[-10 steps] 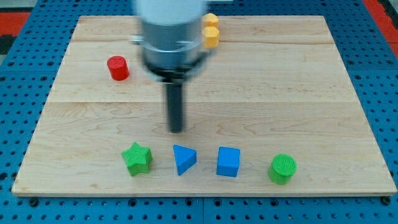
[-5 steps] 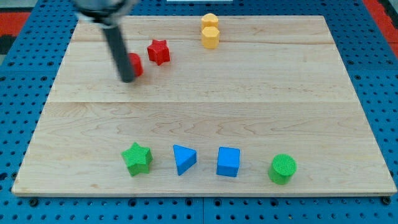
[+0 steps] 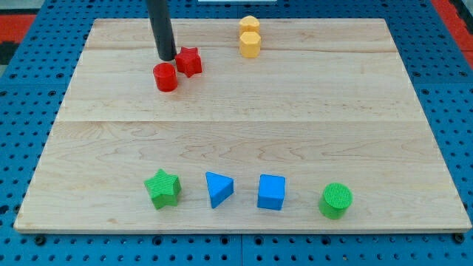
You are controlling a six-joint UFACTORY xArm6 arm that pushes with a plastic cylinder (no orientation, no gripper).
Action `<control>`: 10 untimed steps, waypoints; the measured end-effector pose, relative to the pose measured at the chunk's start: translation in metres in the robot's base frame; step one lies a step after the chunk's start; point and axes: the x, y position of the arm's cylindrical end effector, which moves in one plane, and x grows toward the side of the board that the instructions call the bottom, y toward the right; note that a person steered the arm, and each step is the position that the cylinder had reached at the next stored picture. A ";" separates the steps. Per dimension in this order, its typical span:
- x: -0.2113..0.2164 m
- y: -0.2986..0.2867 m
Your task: Place the red blocks below the yellow hexagon
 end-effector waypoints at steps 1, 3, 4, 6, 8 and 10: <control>0.014 0.023; 0.036 0.007; 0.025 0.038; 0.034 0.072; 0.095 0.101; 0.093 -0.105</control>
